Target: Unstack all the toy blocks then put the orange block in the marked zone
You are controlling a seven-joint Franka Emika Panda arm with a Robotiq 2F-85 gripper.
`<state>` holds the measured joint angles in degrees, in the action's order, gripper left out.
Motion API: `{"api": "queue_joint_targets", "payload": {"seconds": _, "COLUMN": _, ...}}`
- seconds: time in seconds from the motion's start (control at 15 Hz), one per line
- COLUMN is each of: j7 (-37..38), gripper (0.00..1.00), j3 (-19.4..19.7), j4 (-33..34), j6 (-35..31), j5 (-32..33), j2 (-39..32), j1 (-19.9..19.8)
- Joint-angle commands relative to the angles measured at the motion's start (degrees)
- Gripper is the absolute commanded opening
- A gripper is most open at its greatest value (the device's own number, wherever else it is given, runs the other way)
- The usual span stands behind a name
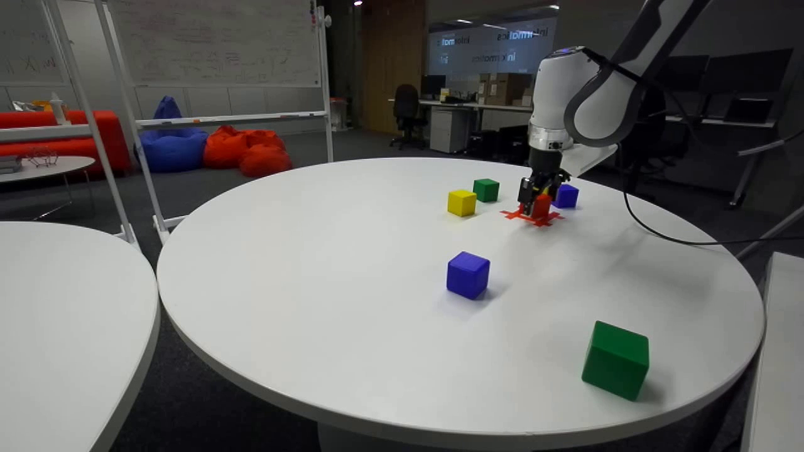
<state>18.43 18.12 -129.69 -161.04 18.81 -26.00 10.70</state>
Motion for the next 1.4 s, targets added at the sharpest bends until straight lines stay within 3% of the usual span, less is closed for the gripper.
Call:
{"api": "queue_joint_targets", "payload": {"seconds": 0.0, "j7": 0.0, "gripper": 1.00, "j3": -0.2, "j4": 0.1, "j6": 0.1, "j5": 0.1, "j2": 0.0, "j1": -0.3}}
{"api": "queue_joint_targets", "payload": {"seconds": 1.07, "j7": -0.9, "gripper": 1.00, "j3": -0.9, "j4": 0.9, "j6": 0.7, "j5": -0.3, "j2": -0.7, "j1": -0.9}}
{"api": "queue_joint_targets", "payload": {"seconds": 1.33, "j7": 0.2, "gripper": 1.00, "j3": 0.8, "j4": -1.1, "j6": 0.0, "j5": 1.5, "j2": 2.0, "j1": 0.7}}
